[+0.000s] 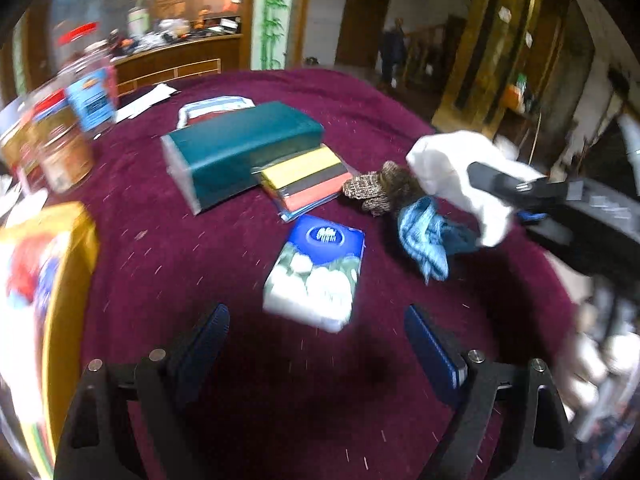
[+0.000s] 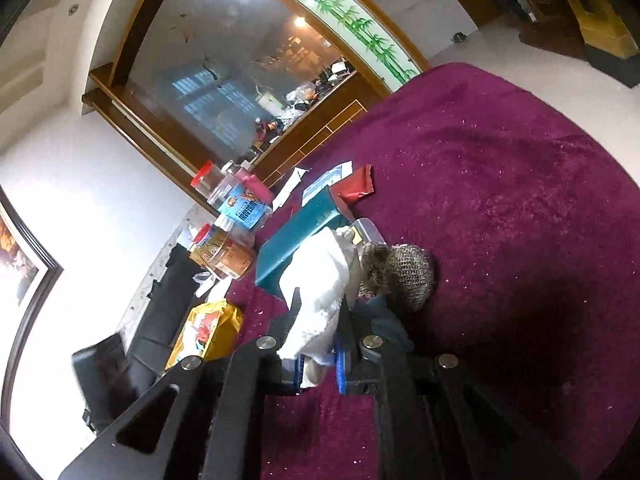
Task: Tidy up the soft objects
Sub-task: 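Grasp blue Vinda tissue pack with left gripper, drop it in tray while right carries white cloth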
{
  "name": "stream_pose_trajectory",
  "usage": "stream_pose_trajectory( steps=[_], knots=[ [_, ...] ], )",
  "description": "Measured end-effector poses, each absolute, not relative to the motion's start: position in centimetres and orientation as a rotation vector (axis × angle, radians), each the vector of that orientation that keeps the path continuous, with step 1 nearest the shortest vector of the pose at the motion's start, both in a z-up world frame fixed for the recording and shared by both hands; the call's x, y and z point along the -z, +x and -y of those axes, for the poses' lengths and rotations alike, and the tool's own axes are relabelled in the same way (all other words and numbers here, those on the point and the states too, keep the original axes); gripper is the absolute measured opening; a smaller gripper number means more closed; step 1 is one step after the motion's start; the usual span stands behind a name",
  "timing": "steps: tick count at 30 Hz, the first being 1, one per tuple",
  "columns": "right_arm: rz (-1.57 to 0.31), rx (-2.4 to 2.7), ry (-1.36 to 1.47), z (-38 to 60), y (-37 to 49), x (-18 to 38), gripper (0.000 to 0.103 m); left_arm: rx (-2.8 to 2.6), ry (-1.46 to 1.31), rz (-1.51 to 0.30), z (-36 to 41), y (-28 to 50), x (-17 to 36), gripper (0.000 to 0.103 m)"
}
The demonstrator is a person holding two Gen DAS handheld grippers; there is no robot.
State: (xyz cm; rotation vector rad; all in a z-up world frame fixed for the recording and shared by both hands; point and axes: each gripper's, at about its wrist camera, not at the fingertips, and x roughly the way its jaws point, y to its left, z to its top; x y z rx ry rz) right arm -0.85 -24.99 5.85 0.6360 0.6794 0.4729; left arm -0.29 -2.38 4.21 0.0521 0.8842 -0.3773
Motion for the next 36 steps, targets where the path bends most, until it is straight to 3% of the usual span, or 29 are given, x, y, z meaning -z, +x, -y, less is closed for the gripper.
stream_pose_trajectory(
  steps=[10,14,24,30,36],
  knots=[
    [-0.68,-0.484,0.621,24.7,-1.0,-6.0,0.012,0.362,0.173,-0.909,4.4,3.6,-1.3,0.09],
    [-0.691,-0.476,0.613,24.6,-1.0,-5.8,0.013,0.365,0.134,-0.919,3.9,3.3,-1.6,0.06],
    [-0.72,-0.443,0.6,24.6,-0.7,-5.0,0.013,0.397,-0.092,-0.806,-2.2,-3.2,-7.6,0.06],
    [-0.748,-0.444,0.58,24.1,-0.6,-4.6,0.013,0.276,-0.195,-0.753,-12.1,-9.6,-9.7,0.06],
    [-0.751,-0.47,0.498,22.2,-1.2,-5.0,0.013,-0.021,-0.226,-0.786,-22.6,-12.8,-7.9,0.06]
  ],
)
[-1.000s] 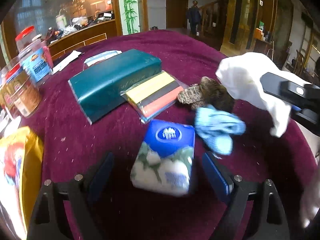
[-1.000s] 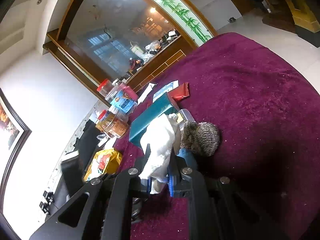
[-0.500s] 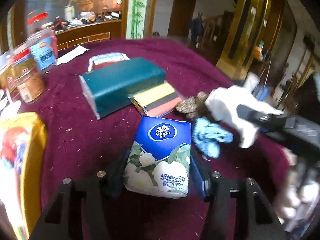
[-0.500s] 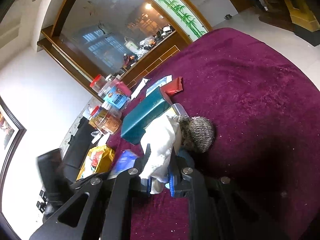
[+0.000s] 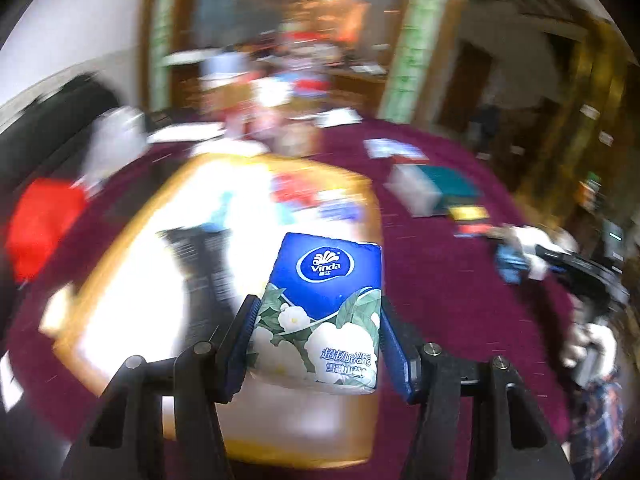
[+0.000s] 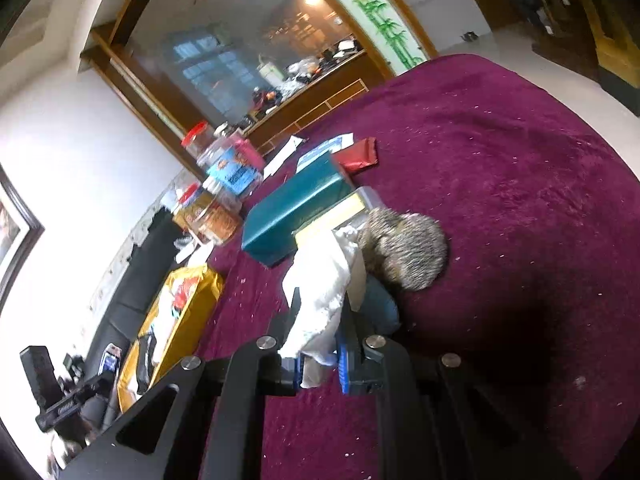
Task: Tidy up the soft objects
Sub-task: 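Grasp blue Vinda tissue pack with left gripper, drop it in tray while right carries white cloth, then release the white cloth into the tray with the right gripper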
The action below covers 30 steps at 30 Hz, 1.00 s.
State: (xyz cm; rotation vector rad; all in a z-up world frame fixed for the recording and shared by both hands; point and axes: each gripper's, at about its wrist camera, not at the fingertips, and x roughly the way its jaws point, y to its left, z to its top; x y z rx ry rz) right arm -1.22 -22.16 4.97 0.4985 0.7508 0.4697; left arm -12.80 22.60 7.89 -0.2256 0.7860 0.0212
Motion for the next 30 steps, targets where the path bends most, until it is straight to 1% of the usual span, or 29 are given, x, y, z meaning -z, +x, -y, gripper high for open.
stream_pose_trajectory(
  steps=[4,10,11,12,14,15,18,22,24,30],
  knots=[
    [-0.757,-0.473,0.463,20.7,-1.7,-5.6,0.013,-0.146,-0.213,-0.827,-26.7,-12.7,-6.4,0.061],
    [-0.788,-0.566,0.449,16.5,-3.5,-7.5,0.013,-0.217,-0.17,-0.933,-29.2,-8.3,-3.5,0.062],
    [-0.792,-0.593,0.429,15.1,-3.9,-8.2,0.013,-0.229,-0.163,-0.955,-29.4,-7.8,-3.0,0.063],
    [-0.795,-0.608,0.414,14.1,-4.1,-8.7,0.013,-0.232,-0.162,-0.969,-29.5,-7.5,-2.7,0.068],
    [-0.801,-0.653,0.373,11.4,-4.8,-9.9,0.013,-0.23,-0.189,-1.0,-30.1,-6.4,-1.9,0.073],
    [-0.803,-0.673,0.353,10.2,-5.0,-10.4,0.013,-0.235,-0.218,-1.006,-30.6,-6.4,-1.9,0.073],
    [-0.811,-0.736,0.282,6.0,-6.0,-11.7,0.013,-0.205,-0.313,-0.964,-31.7,-7.8,-2.6,0.073],
    [-0.831,-0.847,0.227,0.7,-7.3,-12.6,0.013,-0.16,-0.392,-0.847,-32.7,-12.1,-4.6,0.075],
    [-0.852,-0.905,0.199,-2.5,-7.7,-12.8,0.013,-0.132,-0.44,-0.785,-33.3,-14.6,-5.4,0.078],
    [-0.936,-0.965,0.14,-11.8,-5.1,-12.6,0.013,-0.08,-0.525,-0.696,-34.0,-18.7,-5.7,0.08]
  ],
)
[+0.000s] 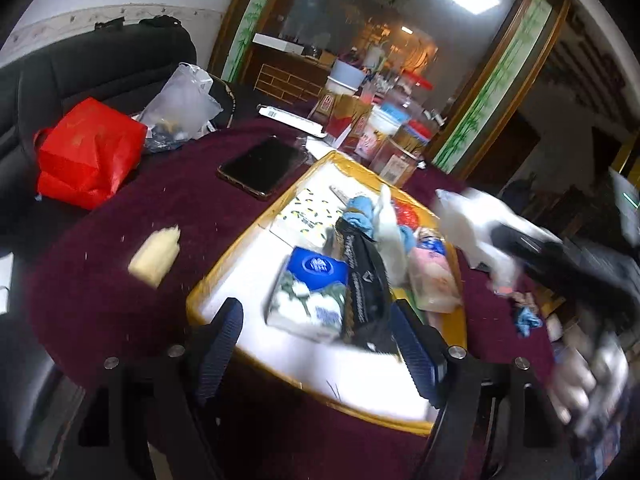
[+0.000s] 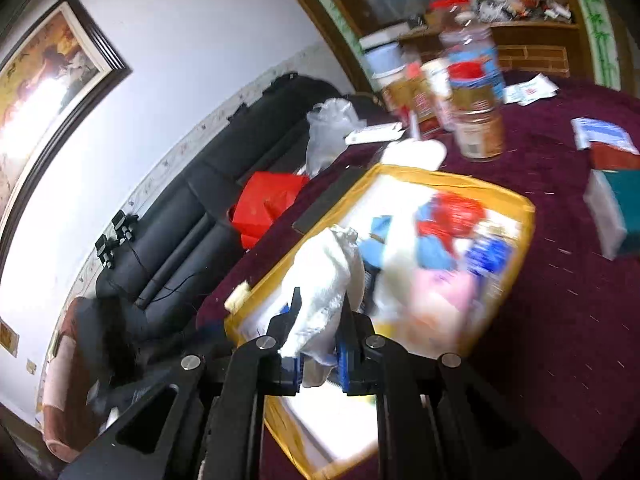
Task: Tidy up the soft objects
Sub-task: 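Release the white cloth into the tray with the right gripper, then reach the right gripper to the brown knitted ball beside the blue cloth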
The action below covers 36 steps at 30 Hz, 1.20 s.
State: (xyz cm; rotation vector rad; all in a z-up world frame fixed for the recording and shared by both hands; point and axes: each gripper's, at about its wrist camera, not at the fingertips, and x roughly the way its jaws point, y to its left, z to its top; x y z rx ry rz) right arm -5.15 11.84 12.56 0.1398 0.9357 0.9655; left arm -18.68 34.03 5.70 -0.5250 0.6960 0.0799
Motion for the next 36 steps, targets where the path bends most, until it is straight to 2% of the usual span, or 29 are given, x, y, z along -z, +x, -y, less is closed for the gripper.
stream_pose_trajectory(
  steps=[11,13,14,15,19,21,24,29,36],
  knots=[
    [-1.114,-0.803,0.145,-23.9,3.7,-6.9,0.013,-0.017,-0.606,-0.684,-35.3,-20.8,-5.0,0.08],
    [-1.115,-0.761,0.119,-25.0,4.4,-5.9,0.014,-0.018,-0.613,-0.682,-35.6,-21.0,-4.9,0.083],
    [-1.126,-0.744,0.109,-25.5,4.9,-5.3,0.016,-0.021,-0.62,-0.68,-35.8,-21.1,-4.8,0.085],
    [-1.136,-0.729,0.101,-25.8,5.2,-4.8,0.025,-0.023,-0.626,-0.681,-35.9,-21.1,-4.8,0.086],
    [-1.15,-0.707,0.098,-25.9,5.7,-4.1,0.037,-0.014,-0.637,-0.678,-35.6,-21.1,-4.9,0.088],
    [-1.089,-0.734,0.102,-24.6,4.9,-5.8,0.051,-0.015,-0.633,-0.678,-35.3,-21.0,-4.9,0.089],
    [-0.981,-0.764,0.087,-21.3,3.2,-9.4,0.062,0.004,-0.637,-0.686,-34.3,-20.8,-5.1,0.09],
    [-0.897,-0.758,0.107,-10.4,0.5,-12.3,0.064,0.07,-0.613,-0.706,-31.0,-20.2,-5.5,0.091],
    [-0.853,-0.391,0.181,9.6,0.7,-11.0,0.064,0.263,-0.514,-0.746,-23.1,-18.5,-6.5,0.092]
  ],
)
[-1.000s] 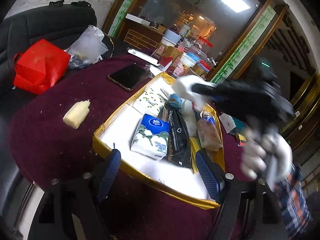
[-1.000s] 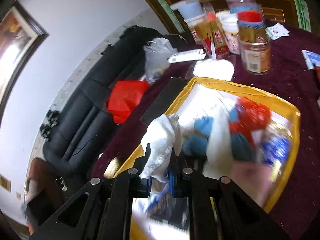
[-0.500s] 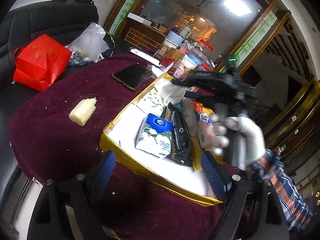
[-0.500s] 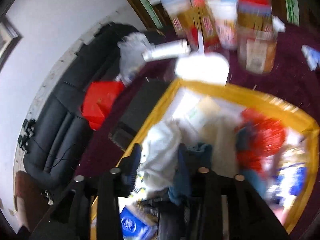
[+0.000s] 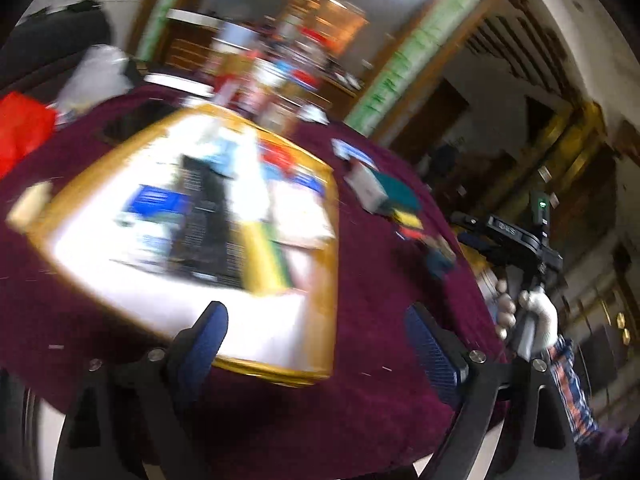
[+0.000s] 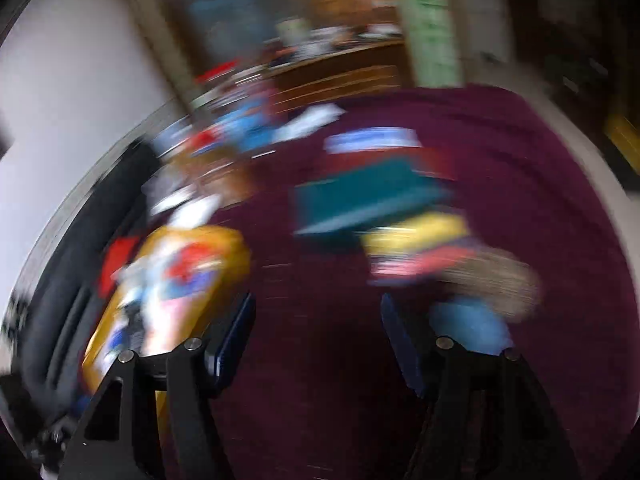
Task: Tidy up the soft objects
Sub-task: 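Reach the right gripper to the brown knitted ball beside the blue cloth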
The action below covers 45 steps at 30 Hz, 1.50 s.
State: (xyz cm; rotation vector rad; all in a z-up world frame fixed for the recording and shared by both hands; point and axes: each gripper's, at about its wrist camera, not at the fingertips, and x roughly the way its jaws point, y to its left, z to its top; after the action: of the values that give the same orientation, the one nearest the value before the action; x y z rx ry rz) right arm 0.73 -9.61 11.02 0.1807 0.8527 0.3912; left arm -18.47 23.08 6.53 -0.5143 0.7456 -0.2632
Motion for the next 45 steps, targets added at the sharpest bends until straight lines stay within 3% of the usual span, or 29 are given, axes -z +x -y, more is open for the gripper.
stream_pose_trajectory(
  steps=[4,9,17,24,29,38,44,45],
  knots=[
    [-0.858,-0.217,0.31,19.6,1.4,-9.2,0.064,0.369,-0.468,-0.81,-18.0,-17.3,-6.3,0.092],
    [-0.9,-0.17,0.353,23.2,3.1,-6.7,0.064,0.419,-0.398,-0.859,-13.9,-17.2,-6.7,0.092],
    [-1.003,-0.387,0.371,18.0,3.2,-2.9,0.064,0.379,-0.374,-0.878,-13.4,-17.6,-6.9,0.092],
    [-1.002,-0.877,0.256,12.8,-2.3,-6.1,0.064,0.417,-0.366,-0.896,-12.5,-16.8,-6.1,0.092],
    [-0.863,-0.427,0.227,19.0,-0.8,-9.2,0.067,0.449,-0.383,-0.931,-11.5,-16.3,-5.1,0.092],
    [-0.919,-0.224,0.345,21.2,6.5,-4.6,0.069,0.452,-0.376,-0.946,-10.6,-15.6,-5.8,0.092],
    [-0.962,-0.209,0.222,20.5,5.6,-2.8,0.042,0.466,-0.322,-0.936,-8.8,-13.0,-7.0,0.092],
    [-0.969,-0.201,0.21,20.6,4.9,-2.9,0.042,0.471,-0.314,-0.936,-8.3,-12.3,-7.0,0.092]
  ],
)
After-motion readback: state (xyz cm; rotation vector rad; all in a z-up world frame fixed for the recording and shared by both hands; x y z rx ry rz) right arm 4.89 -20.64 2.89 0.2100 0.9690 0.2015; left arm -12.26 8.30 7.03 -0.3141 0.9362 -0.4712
